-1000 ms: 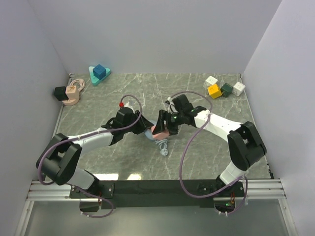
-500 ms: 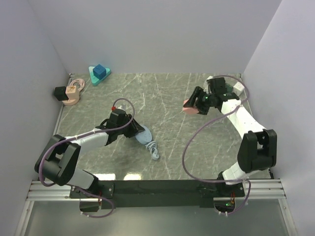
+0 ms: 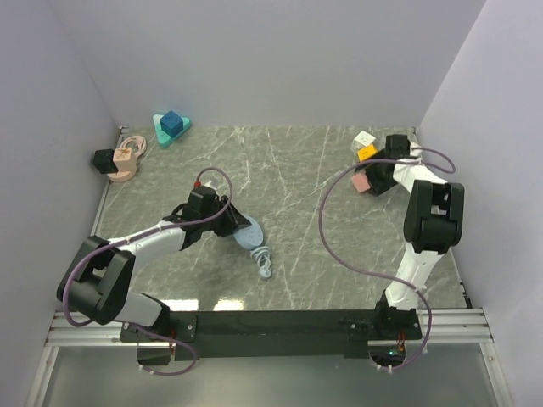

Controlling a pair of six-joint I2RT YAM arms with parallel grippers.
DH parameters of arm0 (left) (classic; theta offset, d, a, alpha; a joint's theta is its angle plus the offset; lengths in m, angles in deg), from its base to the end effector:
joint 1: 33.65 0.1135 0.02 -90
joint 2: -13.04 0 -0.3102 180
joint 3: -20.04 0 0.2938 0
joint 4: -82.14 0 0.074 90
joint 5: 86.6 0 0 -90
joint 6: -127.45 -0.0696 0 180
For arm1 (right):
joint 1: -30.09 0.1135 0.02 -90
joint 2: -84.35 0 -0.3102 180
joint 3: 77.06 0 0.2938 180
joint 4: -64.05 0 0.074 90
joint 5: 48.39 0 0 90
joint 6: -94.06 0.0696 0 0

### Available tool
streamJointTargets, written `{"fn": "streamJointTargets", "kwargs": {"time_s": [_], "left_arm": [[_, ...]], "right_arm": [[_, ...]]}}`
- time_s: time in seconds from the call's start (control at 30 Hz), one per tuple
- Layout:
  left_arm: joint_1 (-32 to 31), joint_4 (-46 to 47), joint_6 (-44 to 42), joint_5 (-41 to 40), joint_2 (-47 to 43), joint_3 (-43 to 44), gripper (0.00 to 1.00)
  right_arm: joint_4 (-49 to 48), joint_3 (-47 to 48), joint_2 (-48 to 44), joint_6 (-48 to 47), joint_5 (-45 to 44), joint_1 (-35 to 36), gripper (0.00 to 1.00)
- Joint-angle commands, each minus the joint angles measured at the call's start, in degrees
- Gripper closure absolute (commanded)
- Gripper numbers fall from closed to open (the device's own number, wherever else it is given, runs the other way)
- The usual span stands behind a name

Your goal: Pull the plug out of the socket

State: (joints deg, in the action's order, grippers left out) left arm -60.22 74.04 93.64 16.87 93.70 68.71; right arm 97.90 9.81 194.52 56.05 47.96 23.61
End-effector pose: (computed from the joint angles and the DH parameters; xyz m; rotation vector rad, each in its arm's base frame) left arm 0.2854 -0.1609 0.1727 -0.4979 2.4118 -0.9743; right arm 0.4723 -0.0459 0.1682 1.2429 2.3084 0.4330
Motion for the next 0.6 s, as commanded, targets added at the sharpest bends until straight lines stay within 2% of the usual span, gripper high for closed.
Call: {"fn": "streamJointTargets", "kwargs": {"time_s": [0.0, 0.03, 0.17, 0.2, 0.27, 0.3, 0.4, 0.5, 0.57], "left_arm": [[0.5, 4.3, -0.2, 3.8, -1.7, 0.7, 0.99], [0.6, 4.5, -0.2, 4.1, -1.5, 0.5, 0.99], [1.5, 4.0, -1.7, 3.8, -0.9, 0.4, 0.99], [1.9, 0.9, -2.6, 1.5, -0.6, 0.8, 0.93], [2.3, -3.0, -3.2, -1.3, 0.5, 2.5, 0.72], [2.5, -5.5, -3.7, -3.0, 0.8, 3.3, 0.56], [2.5, -13.9, -3.5, -10.3, 1.9, 6.1, 0.34], [2.5, -18.1, -2.9, -13.3, 2.7, 7.2, 0.22], [2.5, -20.5, -2.5, -16.0, 3.1, 7.6, 0.18]], "right_arm": [[-4.3, 7.5, 0.9, 3.4, -0.8, -1.8, 0.18], [-3.7, 8.8, 1.0, 2.9, 1.1, -2.0, 0.09], [-0.4, 8.2, -3.9, -0.5, 3.7, -2.7, 0.07], [1.0, 8.1, -4.9, -1.3, 3.8, -2.6, 0.06], [5.7, 6.2, -8.1, -3.4, 5.3, -2.7, 0.05], [6.9, 5.2, -9.5, -4.3, 5.8, -2.6, 0.05], [10.9, -1.1, -16.4, -7.9, 6.8, -1.7, 0.04], [13.1, -9.9, -24.6, -12.3, 6.1, 0.1, 0.04], [13.4, -12.9, -29.9, -13.3, 6.7, 1.4, 0.04]]}}
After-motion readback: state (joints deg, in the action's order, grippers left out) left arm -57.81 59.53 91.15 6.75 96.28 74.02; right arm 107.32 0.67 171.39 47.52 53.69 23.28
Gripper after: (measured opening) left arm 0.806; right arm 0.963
